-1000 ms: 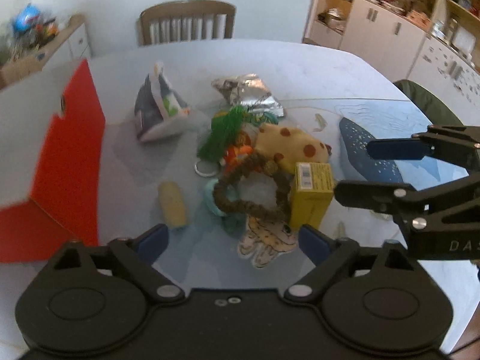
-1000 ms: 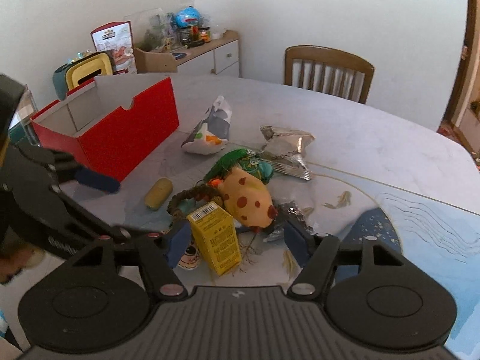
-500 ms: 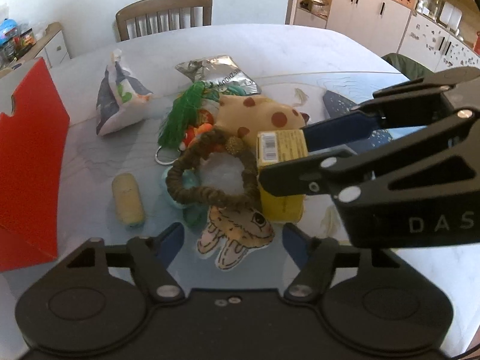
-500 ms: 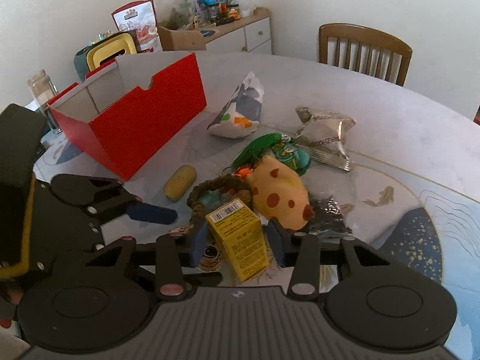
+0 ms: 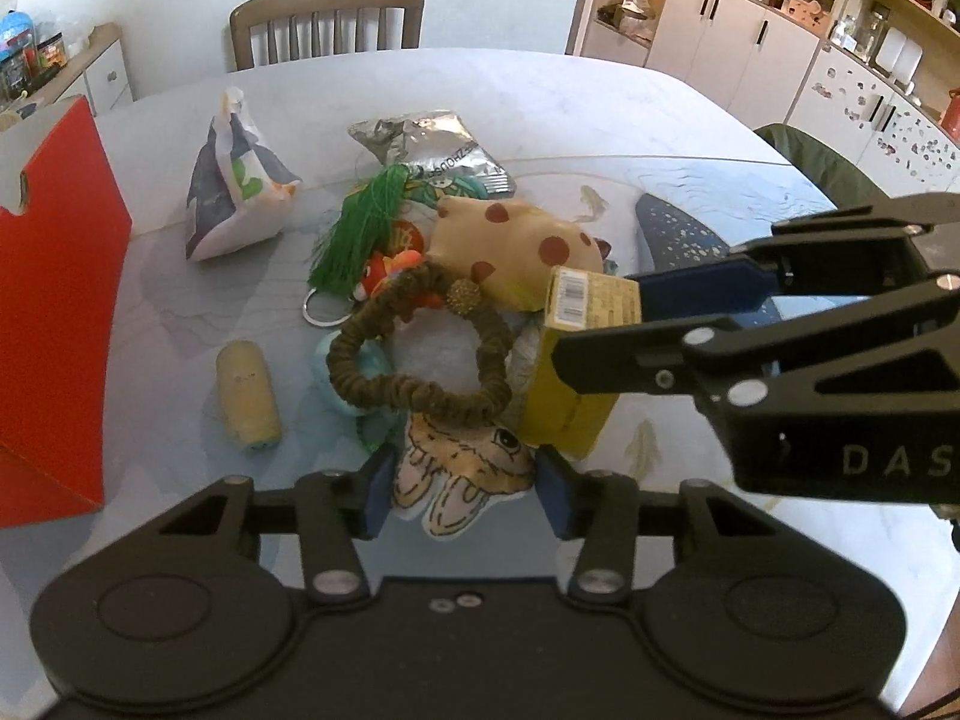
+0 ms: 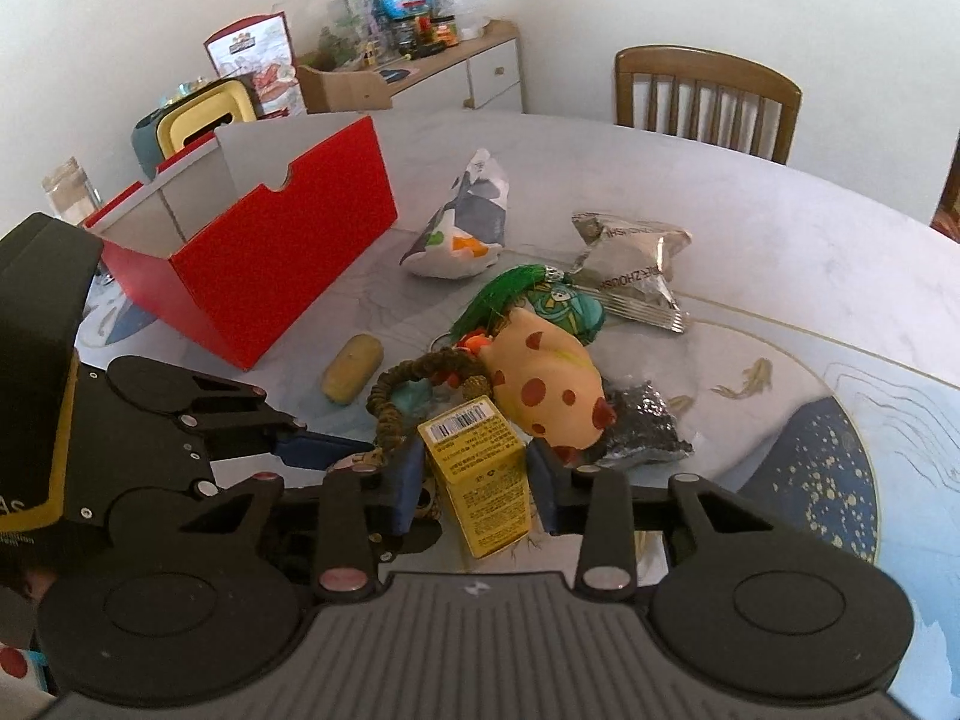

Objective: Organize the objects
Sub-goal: 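Grasp the yellow carton with the right gripper while the left gripper grasps the face card, then carry both items into the red box and open both grippers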

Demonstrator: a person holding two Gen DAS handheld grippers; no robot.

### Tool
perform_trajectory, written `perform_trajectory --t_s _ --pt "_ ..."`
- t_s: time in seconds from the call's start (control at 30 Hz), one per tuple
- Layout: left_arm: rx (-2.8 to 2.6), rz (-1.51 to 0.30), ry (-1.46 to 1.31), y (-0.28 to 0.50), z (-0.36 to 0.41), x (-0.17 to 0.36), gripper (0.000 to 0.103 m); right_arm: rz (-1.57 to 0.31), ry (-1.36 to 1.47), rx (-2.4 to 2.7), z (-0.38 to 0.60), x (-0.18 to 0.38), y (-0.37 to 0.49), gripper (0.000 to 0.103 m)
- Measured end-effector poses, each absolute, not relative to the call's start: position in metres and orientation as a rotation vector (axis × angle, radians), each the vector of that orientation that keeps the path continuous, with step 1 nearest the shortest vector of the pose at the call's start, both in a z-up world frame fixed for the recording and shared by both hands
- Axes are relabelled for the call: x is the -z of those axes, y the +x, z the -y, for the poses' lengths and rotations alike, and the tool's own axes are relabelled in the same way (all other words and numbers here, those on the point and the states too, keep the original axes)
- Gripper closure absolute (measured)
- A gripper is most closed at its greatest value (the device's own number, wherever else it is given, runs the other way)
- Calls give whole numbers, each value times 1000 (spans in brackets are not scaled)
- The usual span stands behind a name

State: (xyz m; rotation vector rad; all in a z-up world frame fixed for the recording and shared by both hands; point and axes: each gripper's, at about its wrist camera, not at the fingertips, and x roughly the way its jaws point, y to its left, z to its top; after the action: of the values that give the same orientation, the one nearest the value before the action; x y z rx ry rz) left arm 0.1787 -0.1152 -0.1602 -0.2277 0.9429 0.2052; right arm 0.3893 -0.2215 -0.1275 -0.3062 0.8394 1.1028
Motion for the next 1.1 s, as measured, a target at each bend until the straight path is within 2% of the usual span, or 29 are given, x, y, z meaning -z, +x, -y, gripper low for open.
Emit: perform_trajectory --t_s 0.57,1.1 --pt "-202 -855 -297 123 86 108 56 -819 -260 -1041 233 90 353 67" --pt "-359 -762 -365 62 -12 31 56 -735 -196 -1088 142 12 314 67"
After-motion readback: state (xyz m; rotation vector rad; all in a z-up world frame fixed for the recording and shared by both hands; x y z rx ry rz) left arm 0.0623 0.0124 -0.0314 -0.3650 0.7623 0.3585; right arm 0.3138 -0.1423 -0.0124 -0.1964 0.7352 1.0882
